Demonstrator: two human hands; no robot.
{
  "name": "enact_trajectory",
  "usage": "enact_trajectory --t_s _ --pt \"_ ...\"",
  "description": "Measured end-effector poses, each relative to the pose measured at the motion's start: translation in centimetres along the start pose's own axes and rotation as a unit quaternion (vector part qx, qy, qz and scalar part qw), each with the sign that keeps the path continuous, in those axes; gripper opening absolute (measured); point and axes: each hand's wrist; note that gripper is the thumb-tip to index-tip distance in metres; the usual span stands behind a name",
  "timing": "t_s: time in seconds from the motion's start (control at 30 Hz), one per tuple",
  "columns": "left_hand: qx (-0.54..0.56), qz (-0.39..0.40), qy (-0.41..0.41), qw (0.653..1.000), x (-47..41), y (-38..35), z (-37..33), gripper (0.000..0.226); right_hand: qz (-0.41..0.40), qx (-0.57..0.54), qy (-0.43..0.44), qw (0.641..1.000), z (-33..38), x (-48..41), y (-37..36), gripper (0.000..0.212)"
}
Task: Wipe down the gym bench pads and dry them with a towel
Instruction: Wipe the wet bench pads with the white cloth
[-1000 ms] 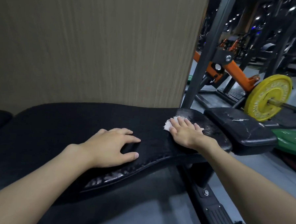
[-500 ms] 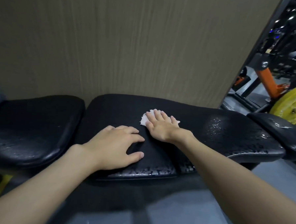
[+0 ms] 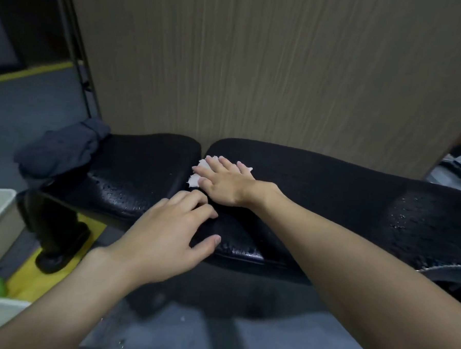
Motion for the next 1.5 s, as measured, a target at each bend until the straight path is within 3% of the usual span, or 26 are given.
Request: enact_trajectory --t_s 0.17,0.33,0.53,0.67,0.77,0.93,1.13,1.3,1.5 --pt "-0.028 -0.012 0.041 0.999 0.5 -0.4 -2.3 0.055 -0.003 0.019 0.069 0.997 -2.4 5.5 -1.1 0.051" --pt "-0.042 0.047 0.052 0.997 -1.5 -1.0 -6.7 0.069 -0.012 0.008 0.047 0.999 -8.3 11.7 -2.1 0.051" --pt "-0.019 0.108 0.014 0.994 -6.8 -2.3 -13.2 0.073 -0.023 -0.001 -0.033 0.999 -16.0 17.9 -2.8 0.051" --pt "-0.017 0.139 -0.035 0.990 -10.4 -3.8 -17.9 0.054 -0.035 -0.014 -0.104 0.994 -21.6 21.6 -3.5 0.051" --pt "-0.017 0.158 -0.066 0.985 -12.9 -4.9 -21.8 0.052 -0.049 -0.030 -0.161 0.985 -25.7 24.8 -3.9 0.050" --pt "-0.010 0.182 -0.085 0.980 -15.9 -6.5 -26.4 0.052 -0.073 -0.046 -0.261 0.962 -32.9 30.1 -4.7 0.049" --pt "-0.003 0.184 -0.074 0.980 -16.5 -6.6 -26.3 0.047 -0.125 -0.083 -0.369 0.917 -39.7 34.4 -5.8 0.051" --pt "0.016 0.157 -0.089 0.984 -15.9 -6.7 -25.6 0.046 -0.189 -0.070 -0.415 0.887 -38.3 34.4 -7.3 0.053" --pt "0.023 0.104 -0.080 0.991 -13.5 -4.8 -21.4 0.040 -0.194 -0.010 -0.309 0.931 -29.3 31.6 -8.2 0.057"
Point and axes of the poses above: each hand's wrist, its own x-axis away from the middle knuckle, its own y-axis out of the back of the hand, z = x × y, and after that the axes turned 5 degrees about z, right-handed
